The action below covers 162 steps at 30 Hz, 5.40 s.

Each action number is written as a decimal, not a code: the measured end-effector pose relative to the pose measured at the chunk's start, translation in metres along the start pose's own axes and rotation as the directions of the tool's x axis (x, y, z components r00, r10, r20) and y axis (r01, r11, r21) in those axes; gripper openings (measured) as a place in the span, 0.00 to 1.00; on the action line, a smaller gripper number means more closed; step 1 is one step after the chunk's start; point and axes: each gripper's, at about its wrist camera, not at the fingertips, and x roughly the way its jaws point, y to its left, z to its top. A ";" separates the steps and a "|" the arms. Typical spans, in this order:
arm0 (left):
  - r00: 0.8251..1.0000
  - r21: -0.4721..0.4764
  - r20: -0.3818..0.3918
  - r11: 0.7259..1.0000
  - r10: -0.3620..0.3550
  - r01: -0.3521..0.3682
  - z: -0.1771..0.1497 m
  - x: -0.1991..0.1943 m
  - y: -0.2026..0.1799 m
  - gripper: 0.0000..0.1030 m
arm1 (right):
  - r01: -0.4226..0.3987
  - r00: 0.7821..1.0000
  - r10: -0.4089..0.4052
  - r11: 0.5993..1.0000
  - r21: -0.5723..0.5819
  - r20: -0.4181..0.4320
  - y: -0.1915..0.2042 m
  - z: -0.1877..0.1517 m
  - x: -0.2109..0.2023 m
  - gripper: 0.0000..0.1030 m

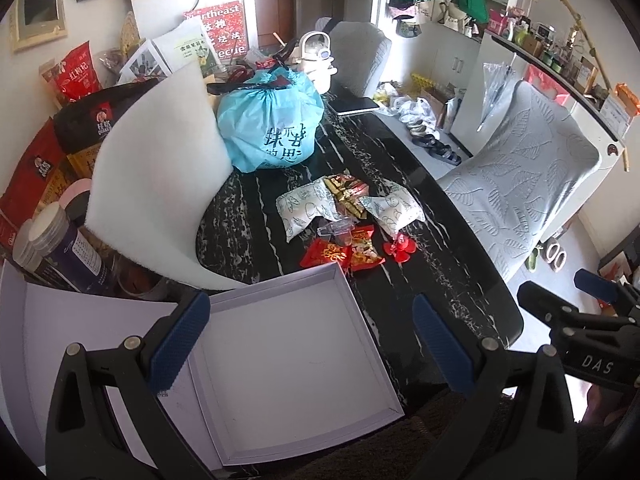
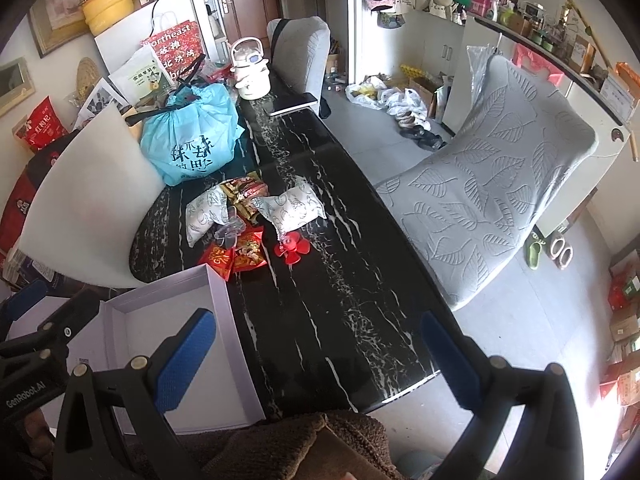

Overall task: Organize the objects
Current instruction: 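Move both tools forward over the table toward the snack pile, then grasp a white printed pouch with the left tool while the right tool grasps another, then lift both held pouches and carry them over the lavender box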

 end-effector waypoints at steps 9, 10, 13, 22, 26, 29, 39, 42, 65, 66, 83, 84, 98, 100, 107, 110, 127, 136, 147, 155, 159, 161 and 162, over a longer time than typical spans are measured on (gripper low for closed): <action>0.999 -0.025 -0.036 0.999 0.037 -0.038 0.010 0.015 -0.016 0.99 | -0.057 0.998 0.055 0.997 -0.060 -0.042 -0.007 0.023 0.022 1.00; 0.998 -0.028 -0.040 0.999 0.040 -0.041 0.012 0.017 -0.018 0.99 | -0.059 0.997 0.056 0.996 -0.068 -0.045 -0.009 0.026 0.024 1.00; 0.998 -0.033 -0.048 0.998 0.046 -0.048 0.016 0.023 -0.024 0.99 | -0.066 0.997 0.061 0.994 -0.084 -0.057 -0.012 0.037 0.032 1.00; 0.994 -0.049 -0.079 0.996 0.070 -0.074 0.038 0.049 -0.039 0.99 | -0.089 0.992 0.077 0.988 -0.124 -0.098 -0.020 0.066 0.060 1.00; 0.991 -0.042 -0.108 0.995 0.082 -0.087 0.046 0.064 -0.042 0.99 | -0.104 0.988 0.088 0.987 -0.124 -0.126 -0.024 0.079 0.077 1.00; 0.986 -0.035 -0.135 0.994 0.095 -0.101 0.052 0.076 -0.045 0.99 | -0.119 0.984 0.102 0.986 -0.119 -0.143 -0.026 0.087 0.088 1.00; 0.976 -0.016 -0.182 0.992 0.122 -0.127 0.074 0.110 -0.046 0.99 | -0.134 0.973 0.110 0.985 -0.109 -0.203 -0.023 0.111 0.130 1.00; 0.974 -0.019 -0.193 0.992 0.120 -0.127 0.078 0.122 -0.043 0.99 | -0.130 0.969 0.103 0.986 -0.109 -0.224 -0.023 0.115 0.142 1.00; 0.951 -0.121 -0.289 0.981 0.110 -0.150 0.098 0.224 0.002 0.98 | -0.193 0.935 0.114 0.958 -0.212 -0.337 0.020 0.143 0.251 1.00; 0.951 -0.125 -0.291 0.981 0.107 -0.148 0.099 0.227 0.003 0.98 | -0.196 0.934 0.114 0.956 -0.218 -0.338 0.021 0.145 0.255 1.00; 0.942 -0.168 -0.334 0.982 0.028 -0.089 0.097 0.285 0.014 0.94 | -0.204 0.894 0.077 0.947 -0.248 -0.441 0.016 0.138 0.315 1.00; 0.940 -0.168 -0.339 0.982 0.024 -0.086 0.097 0.287 0.014 0.94 | -0.207 0.894 0.079 0.946 -0.250 -0.440 0.015 0.137 0.316 1.00; 0.909 -0.222 -0.415 0.973 -0.032 -0.067 0.084 0.323 0.023 0.94 | -0.274 0.880 0.119 0.918 -0.286 -0.460 0.016 0.137 0.334 1.00; 0.905 -0.229 -0.424 0.971 -0.036 -0.069 0.081 0.328 0.025 0.94 | -0.275 0.883 0.118 0.915 -0.296 -0.455 0.015 0.137 0.334 1.00; 0.905 -0.206 -0.425 0.974 -0.006 -0.090 0.072 0.338 0.029 0.94 | -0.265 0.896 0.105 0.906 -0.331 -0.431 0.019 0.136 0.335 1.00; 0.906 -0.185 -0.424 0.977 0.014 -0.102 0.074 0.342 0.027 0.94 | -0.255 0.904 0.100 0.906 -0.338 -0.415 0.020 0.136 0.336 1.00; 0.915 -0.159 -0.403 0.983 0.025 -0.097 0.074 0.320 0.025 0.70 | -0.249 0.909 0.094 0.905 -0.346 -0.407 0.025 0.138 0.338 0.86; 0.925 -0.096 -0.380 0.994 0.003 -0.043 0.089 0.295 0.021 0.62 | -0.335 0.884 0.182 0.889 -0.312 -0.431 0.026 0.139 0.328 0.53; 0.945 -0.046 -0.326 0.998 0.032 -0.049 0.113 0.257 0.017 0.62 | -0.346 0.882 0.197 0.887 -0.305 -0.428 0.026 0.147 0.308 0.49; 0.958 -0.037 -0.287 0.999 0.021 -0.033 0.114 0.225 0.010 0.62 | -0.357 0.898 0.225 0.874 -0.330 -0.377 0.029 0.155 0.270 0.49; 0.965 -0.021 -0.260 0.999 0.022 -0.029 0.114 0.218 0.002 0.62 | -0.359 0.907 0.238 0.868 -0.342 -0.348 0.030 0.157 0.247 0.49; 0.969 -0.015 -0.245 0.999 0.024 -0.028 0.113 0.210 0.001 0.62 | -0.360 0.910 0.245 0.865 -0.348 -0.334 0.029 0.158 0.234 0.49; 0.971 -0.014 -0.236 1.000 0.023 -0.027 0.113 0.203 0.000 0.62 | -0.360 0.912 0.247 0.864 -0.350 -0.328 0.028 0.159 0.229 0.49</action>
